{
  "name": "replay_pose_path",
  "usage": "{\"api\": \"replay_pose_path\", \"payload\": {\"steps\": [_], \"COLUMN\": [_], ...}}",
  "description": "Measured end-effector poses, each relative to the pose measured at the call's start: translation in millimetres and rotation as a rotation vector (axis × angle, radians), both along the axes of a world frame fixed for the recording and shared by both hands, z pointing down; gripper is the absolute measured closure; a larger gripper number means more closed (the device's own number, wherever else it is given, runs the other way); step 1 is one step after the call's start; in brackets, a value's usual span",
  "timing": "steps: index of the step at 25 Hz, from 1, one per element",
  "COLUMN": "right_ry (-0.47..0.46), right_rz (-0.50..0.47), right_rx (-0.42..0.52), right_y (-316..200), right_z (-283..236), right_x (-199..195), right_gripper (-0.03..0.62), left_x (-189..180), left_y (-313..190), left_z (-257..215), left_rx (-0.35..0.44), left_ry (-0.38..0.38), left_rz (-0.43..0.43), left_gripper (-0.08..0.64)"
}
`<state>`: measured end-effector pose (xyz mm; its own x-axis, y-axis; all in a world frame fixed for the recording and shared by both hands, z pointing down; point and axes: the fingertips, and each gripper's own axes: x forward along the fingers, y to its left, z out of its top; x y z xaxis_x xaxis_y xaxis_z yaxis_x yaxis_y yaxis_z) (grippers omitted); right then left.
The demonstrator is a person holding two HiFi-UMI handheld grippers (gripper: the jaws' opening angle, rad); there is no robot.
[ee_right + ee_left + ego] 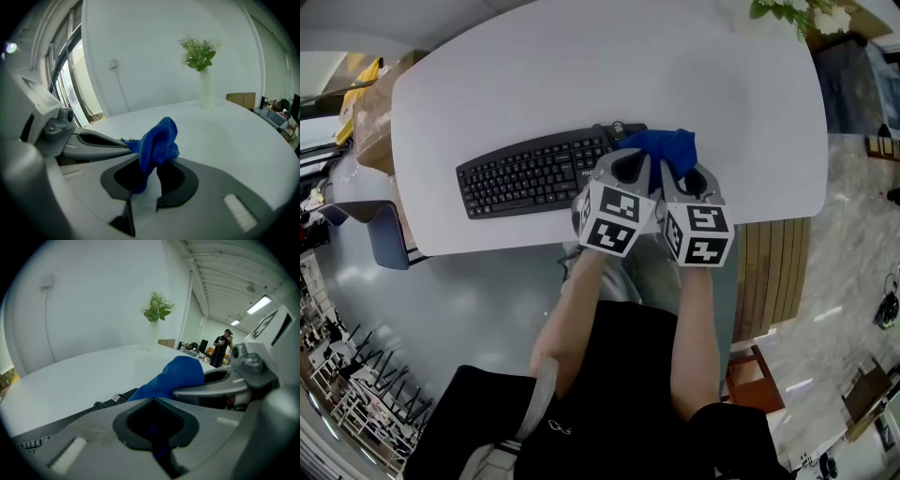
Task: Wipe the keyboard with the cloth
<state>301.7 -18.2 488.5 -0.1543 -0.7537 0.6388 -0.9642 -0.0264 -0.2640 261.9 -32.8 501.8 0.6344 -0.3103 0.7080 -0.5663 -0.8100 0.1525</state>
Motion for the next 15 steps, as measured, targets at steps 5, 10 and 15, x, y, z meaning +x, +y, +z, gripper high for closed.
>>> {"api": "replay_pose_path", "payload": {"steps": [5, 10, 15], "right_ry": [0.057, 0.09, 0.077], "right_rz": [0.012, -0.001, -0.074], "right_rx": [0.036, 0.12, 0.198], "right_y": [8, -6, -30], "right_z": [-19, -70, -109], "right_x": [23, 12, -46], "right_gripper": [0.509, 0.509, 0.509], "left_x": [17, 0, -65], "left_y": [15, 10, -12], "left_z": [-8, -41, -67], "left_rx": [0.018, 0.067, 0.109], "left_ry": [0.025, 0.072, 0.122], "left_rz": [0.014, -0.006, -0.124], "left_gripper": [0.563, 0.563, 0.564]}}
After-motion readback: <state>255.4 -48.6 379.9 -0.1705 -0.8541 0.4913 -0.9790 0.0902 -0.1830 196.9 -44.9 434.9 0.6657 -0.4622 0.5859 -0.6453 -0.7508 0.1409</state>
